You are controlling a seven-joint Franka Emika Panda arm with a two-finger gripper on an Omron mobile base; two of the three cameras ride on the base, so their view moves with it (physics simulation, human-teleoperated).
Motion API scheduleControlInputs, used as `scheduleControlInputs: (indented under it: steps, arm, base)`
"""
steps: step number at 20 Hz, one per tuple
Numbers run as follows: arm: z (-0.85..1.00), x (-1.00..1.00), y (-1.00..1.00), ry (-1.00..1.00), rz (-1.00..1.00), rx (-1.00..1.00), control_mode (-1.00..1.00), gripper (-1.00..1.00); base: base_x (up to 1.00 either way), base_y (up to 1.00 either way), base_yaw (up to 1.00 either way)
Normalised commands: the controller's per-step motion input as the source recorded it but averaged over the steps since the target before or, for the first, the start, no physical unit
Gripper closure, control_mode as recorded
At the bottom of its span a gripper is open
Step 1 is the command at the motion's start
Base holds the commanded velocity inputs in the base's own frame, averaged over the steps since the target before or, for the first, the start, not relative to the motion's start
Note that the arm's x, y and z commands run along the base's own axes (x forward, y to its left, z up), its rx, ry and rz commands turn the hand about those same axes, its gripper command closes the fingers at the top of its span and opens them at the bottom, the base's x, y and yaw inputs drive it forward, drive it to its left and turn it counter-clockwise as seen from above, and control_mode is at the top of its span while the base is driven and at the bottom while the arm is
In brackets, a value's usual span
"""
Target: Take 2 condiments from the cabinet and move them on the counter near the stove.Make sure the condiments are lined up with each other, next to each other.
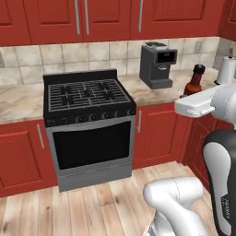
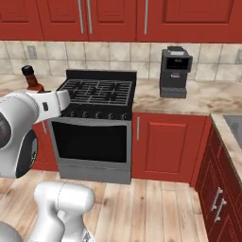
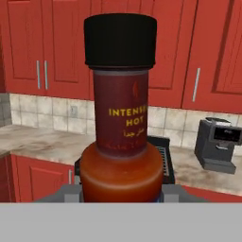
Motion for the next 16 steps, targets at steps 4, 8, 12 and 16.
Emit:
scheduleControlInputs:
  steps: [4,8,12,16]
  arm:
    - [0.00,0.00,0.00,0.00,0.00,0.00,1.00,1.00]
    - [0.00,0.00,0.00,0.00,0.00,0.00,1.00,1.00]
    - [0.00,0.00,0.00,0.00,0.00,0.00,1.00,1.00]
    - [0.00,0.00,0.00,0.00,0.00,0.00,1.00,1.00]
  base:
    - [0.95,0.00,0.25]
    - [1.00,0.00,0.17]
    - [0.92,0.00,0.06]
    - [0.80,0.00,0.00]
